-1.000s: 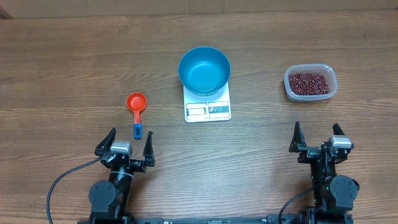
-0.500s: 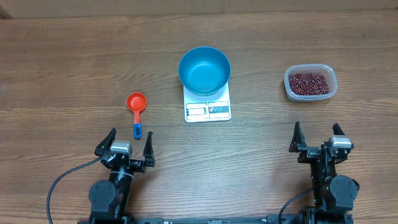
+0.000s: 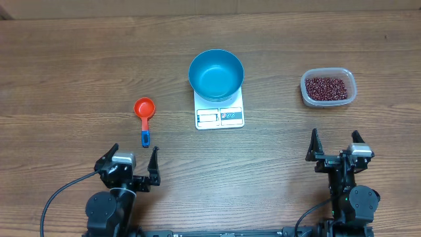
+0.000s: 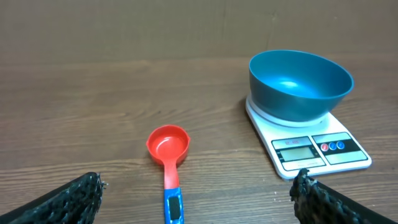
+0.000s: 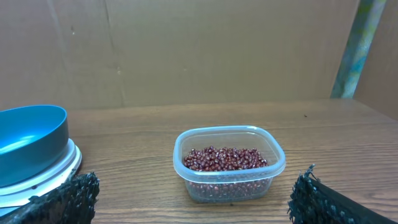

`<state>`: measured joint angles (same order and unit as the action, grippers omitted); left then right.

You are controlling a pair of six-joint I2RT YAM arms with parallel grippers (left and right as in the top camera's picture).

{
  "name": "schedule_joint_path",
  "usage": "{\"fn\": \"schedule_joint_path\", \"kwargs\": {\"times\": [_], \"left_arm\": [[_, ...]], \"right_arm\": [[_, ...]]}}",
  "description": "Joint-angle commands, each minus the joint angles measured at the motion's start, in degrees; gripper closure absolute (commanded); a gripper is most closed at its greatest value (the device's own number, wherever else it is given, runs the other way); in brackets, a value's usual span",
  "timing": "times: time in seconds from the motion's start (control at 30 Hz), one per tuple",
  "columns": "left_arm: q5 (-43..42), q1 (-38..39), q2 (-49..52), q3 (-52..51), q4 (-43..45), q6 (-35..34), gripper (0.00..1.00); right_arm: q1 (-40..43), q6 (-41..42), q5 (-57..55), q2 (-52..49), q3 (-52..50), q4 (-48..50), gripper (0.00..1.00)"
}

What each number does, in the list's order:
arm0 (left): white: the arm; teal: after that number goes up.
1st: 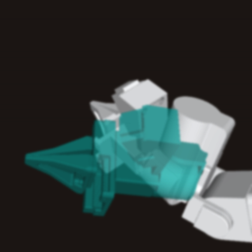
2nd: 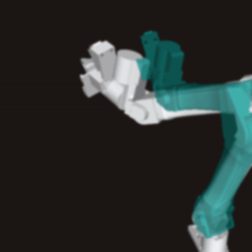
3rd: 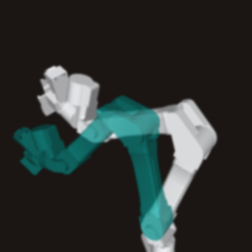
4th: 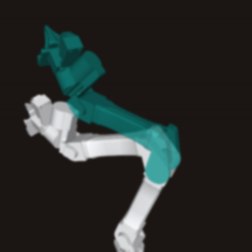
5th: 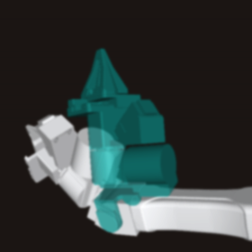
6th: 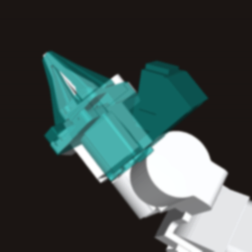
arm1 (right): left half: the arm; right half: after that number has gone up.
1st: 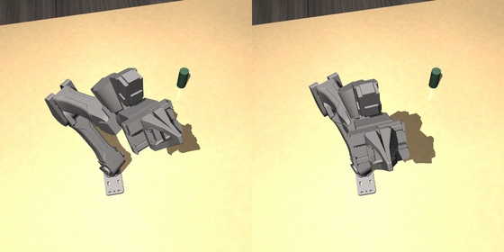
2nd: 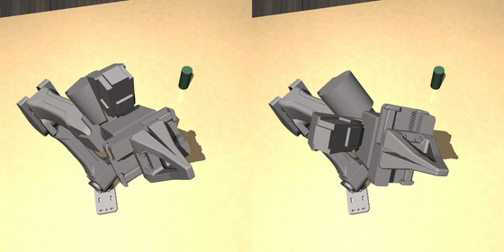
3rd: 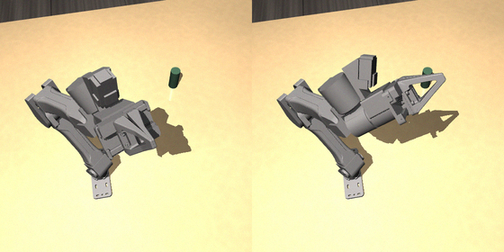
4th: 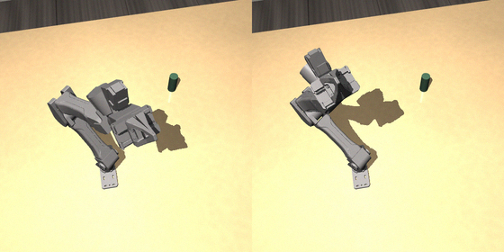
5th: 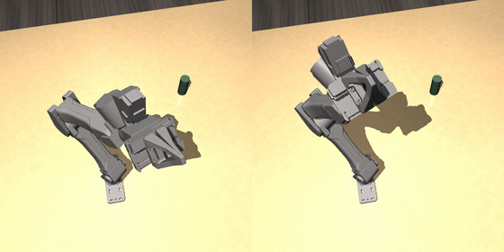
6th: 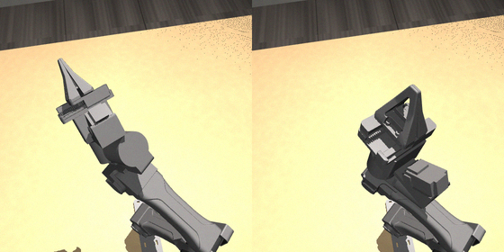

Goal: Scoop item into bowl and weigh 150g on scale
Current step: 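Move the left gripper forward over the red scoop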

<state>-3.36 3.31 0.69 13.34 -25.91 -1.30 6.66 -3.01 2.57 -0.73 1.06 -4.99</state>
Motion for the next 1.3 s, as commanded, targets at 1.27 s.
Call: {"fn": "schedule_joint_path", "kwargs": {"times": [1.27], "left_arm": [[-1.8, 0.0, 63.5, 47.1, -21.6, -0.3, 0.01]], "right_arm": [[-0.3, -0.1, -0.3, 0.6, -0.6, 0.3, 0.00]]}}
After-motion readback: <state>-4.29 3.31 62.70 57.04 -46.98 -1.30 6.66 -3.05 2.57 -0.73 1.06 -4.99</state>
